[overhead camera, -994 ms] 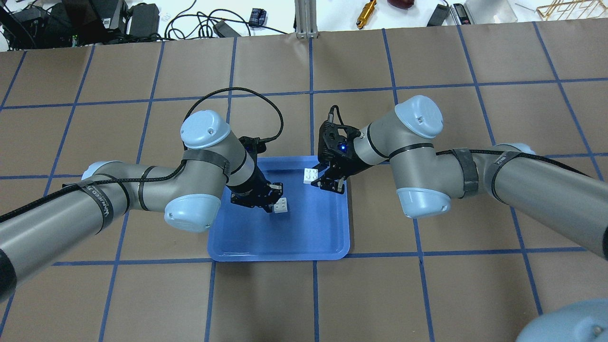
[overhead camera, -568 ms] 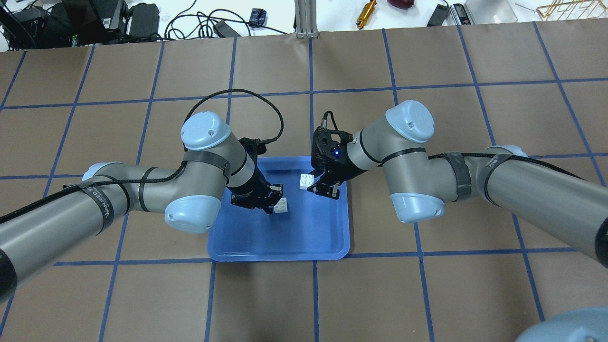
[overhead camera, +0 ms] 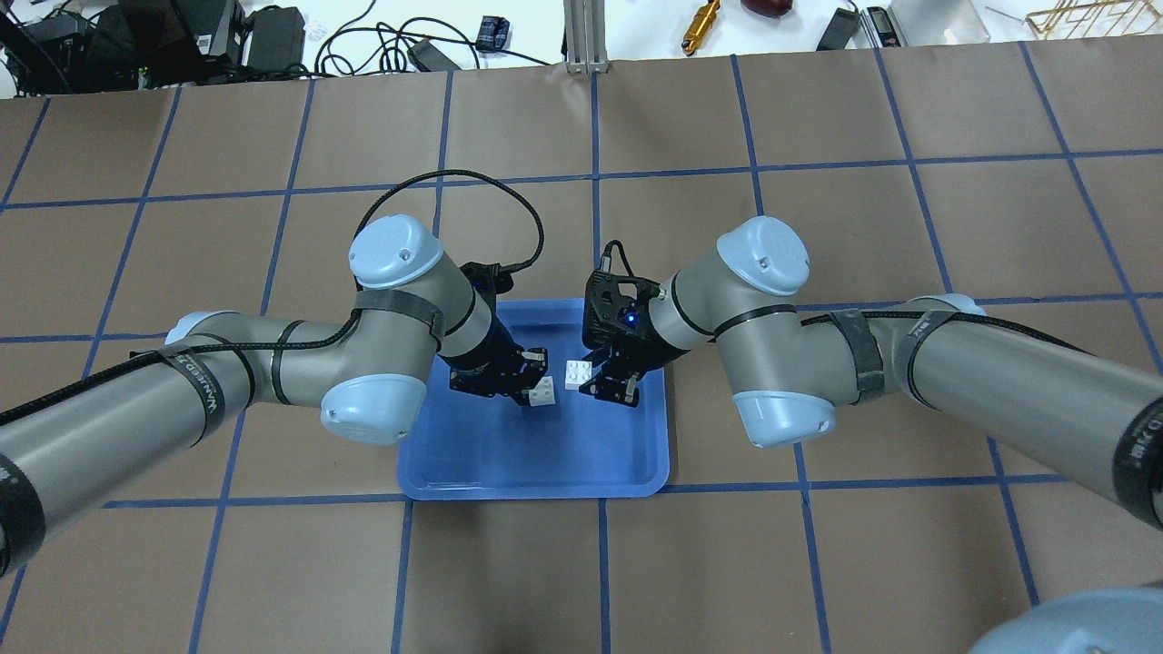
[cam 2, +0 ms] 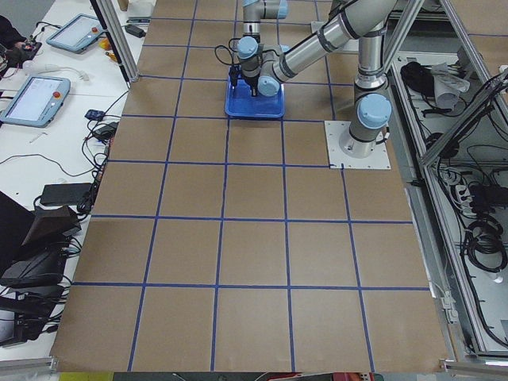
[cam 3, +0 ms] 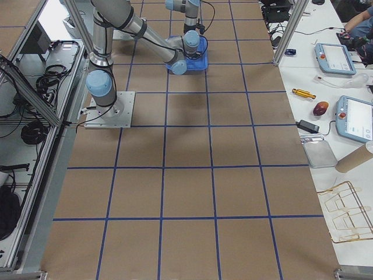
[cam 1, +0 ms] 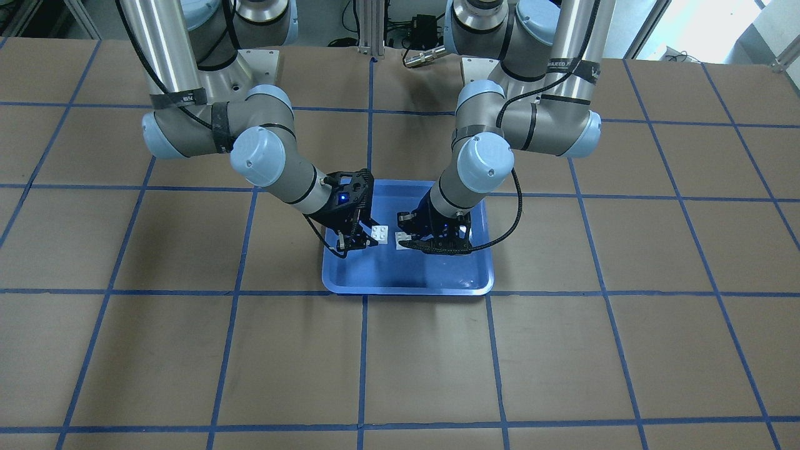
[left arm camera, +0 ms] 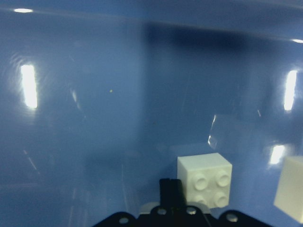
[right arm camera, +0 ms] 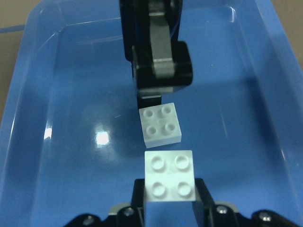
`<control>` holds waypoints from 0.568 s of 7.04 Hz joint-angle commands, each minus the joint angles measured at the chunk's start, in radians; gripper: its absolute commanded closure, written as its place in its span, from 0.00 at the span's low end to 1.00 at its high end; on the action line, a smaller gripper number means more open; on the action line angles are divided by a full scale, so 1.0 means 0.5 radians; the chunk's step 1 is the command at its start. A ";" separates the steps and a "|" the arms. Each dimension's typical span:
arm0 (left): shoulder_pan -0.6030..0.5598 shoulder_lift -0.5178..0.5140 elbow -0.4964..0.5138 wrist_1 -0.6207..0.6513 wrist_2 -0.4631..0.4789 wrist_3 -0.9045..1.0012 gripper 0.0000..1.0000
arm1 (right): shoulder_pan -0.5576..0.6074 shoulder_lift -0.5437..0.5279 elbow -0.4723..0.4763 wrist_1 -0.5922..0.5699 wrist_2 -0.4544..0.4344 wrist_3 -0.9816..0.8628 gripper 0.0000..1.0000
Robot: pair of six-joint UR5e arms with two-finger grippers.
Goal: Assemble white blocks and place on blue tray
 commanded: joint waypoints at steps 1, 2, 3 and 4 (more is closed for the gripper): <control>0.000 0.010 -0.002 0.001 0.000 -0.002 1.00 | 0.002 0.004 0.018 0.001 0.002 -0.003 0.91; 0.000 0.010 -0.002 0.001 0.000 -0.005 1.00 | 0.002 0.025 0.015 -0.005 0.002 -0.009 0.91; 0.000 0.013 -0.002 0.001 0.003 -0.002 1.00 | 0.002 0.089 0.015 -0.123 -0.001 -0.012 0.91; 0.000 0.006 0.001 0.001 0.003 0.031 1.00 | 0.005 0.153 0.015 -0.246 0.002 0.000 0.92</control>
